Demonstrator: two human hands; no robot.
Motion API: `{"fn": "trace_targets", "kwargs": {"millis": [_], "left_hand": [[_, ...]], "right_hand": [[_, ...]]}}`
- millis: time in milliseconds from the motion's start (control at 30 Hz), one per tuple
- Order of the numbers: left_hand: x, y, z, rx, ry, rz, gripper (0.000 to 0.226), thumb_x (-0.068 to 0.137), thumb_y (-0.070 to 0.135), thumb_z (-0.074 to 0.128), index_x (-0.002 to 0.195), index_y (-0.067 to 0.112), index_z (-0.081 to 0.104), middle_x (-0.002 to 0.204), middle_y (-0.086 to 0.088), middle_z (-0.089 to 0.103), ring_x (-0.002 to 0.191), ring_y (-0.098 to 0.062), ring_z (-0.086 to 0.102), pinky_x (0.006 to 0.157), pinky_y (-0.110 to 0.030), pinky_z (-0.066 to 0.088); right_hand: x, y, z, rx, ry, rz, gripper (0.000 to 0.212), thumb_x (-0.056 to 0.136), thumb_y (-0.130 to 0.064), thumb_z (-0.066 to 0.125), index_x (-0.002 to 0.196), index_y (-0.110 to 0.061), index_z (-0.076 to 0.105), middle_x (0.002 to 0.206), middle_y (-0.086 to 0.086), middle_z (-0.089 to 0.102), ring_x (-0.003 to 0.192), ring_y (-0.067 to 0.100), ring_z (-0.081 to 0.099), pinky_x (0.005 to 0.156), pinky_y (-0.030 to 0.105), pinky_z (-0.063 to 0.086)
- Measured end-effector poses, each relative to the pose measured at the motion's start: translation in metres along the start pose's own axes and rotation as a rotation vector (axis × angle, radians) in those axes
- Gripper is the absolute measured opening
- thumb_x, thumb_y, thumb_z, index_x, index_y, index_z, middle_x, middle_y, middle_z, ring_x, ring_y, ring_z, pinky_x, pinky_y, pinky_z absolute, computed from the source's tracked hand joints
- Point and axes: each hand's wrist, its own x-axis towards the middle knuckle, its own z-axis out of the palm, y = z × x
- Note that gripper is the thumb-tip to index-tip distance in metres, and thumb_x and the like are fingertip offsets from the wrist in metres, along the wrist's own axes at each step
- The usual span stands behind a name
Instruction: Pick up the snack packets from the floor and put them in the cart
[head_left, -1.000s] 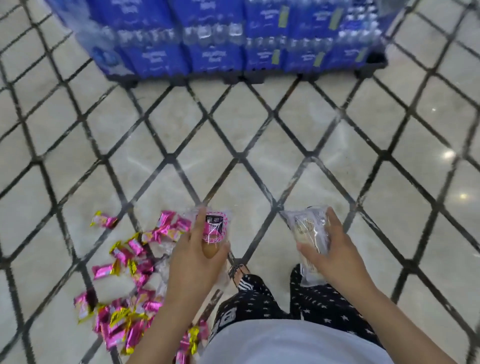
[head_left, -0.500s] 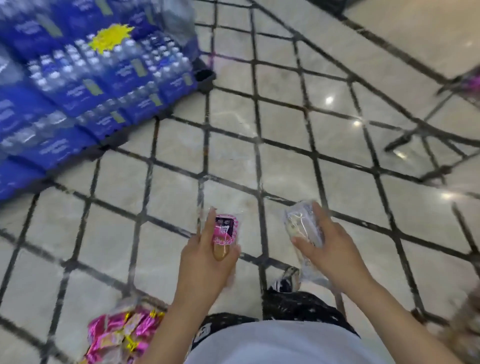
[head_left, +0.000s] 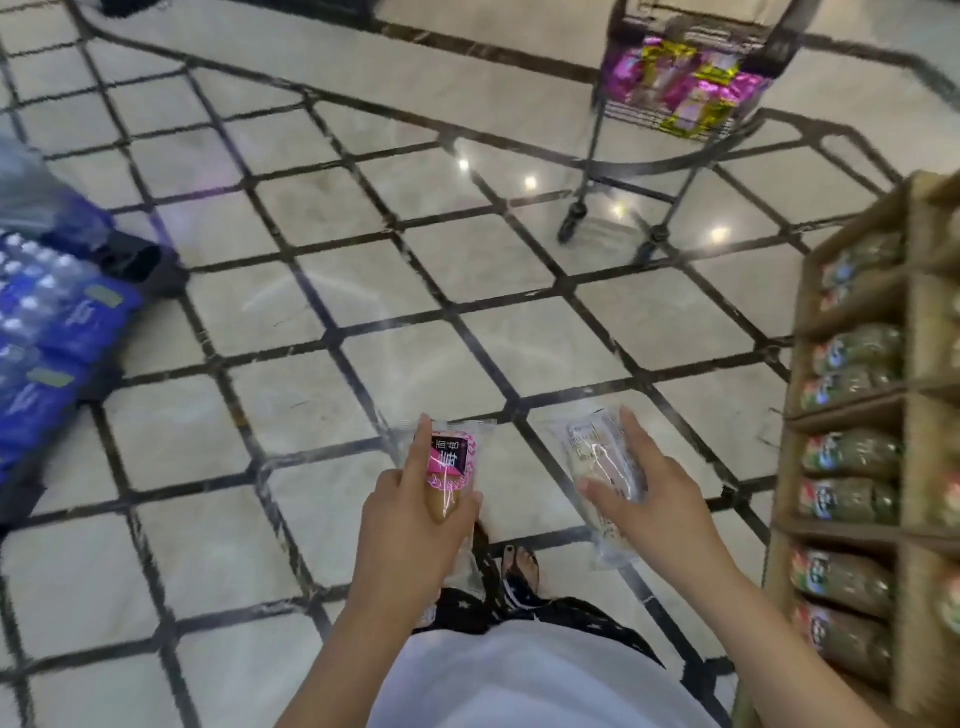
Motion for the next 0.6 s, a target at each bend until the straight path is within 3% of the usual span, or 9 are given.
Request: {"fn": "trace_targets", "kwargs": {"millis": [133, 300, 600], "left_hand": [[0.057, 0.032, 0.007, 0.039, -0.064, 0.072, 0.084, 0.089, 0.057, 0.057, 0.151, 0.051, 0.001, 0.101, 0.005, 0.053, 0.091, -0.010, 0.055, 0.074, -0.025, 0.044], [0.149, 0.073, 0.013, 0.081, -0.136, 0.151, 0.087, 0.087, 0.060, 0.057, 0.151, 0.051, 0.000, 0.099, 0.003, 0.053, 0.093, -0.015, 0.056, 0.082, -0.034, 0.049], [0.315, 0.171, -0.009, 0.195, -0.234, 0.376, 0.085, 0.090, 0.054, 0.057, 0.155, 0.042, 0.002, 0.102, 0.000, 0.050, 0.094, -0.018, 0.052, 0.072, -0.027, 0.036]], "right_hand": [[0.030, 0.001, -0.020, 0.039, 0.055, 0.069, 0.090, 0.082, -0.055, 0.066, 0.151, -0.047, 0.009, 0.109, 0.001, 0.055, 0.098, 0.014, 0.051, 0.081, 0.027, 0.040], [0.092, -0.011, -0.052, 0.084, 0.152, 0.137, 0.090, 0.082, -0.050, 0.068, 0.152, -0.043, 0.012, 0.126, 0.009, 0.055, 0.115, 0.023, 0.053, 0.090, 0.029, 0.042], [0.213, -0.075, -0.110, 0.182, 0.280, 0.214, 0.088, 0.083, -0.054, 0.065, 0.151, -0.048, 0.009, 0.133, 0.003, 0.051, 0.124, 0.022, 0.048, 0.088, 0.030, 0.041]]}}
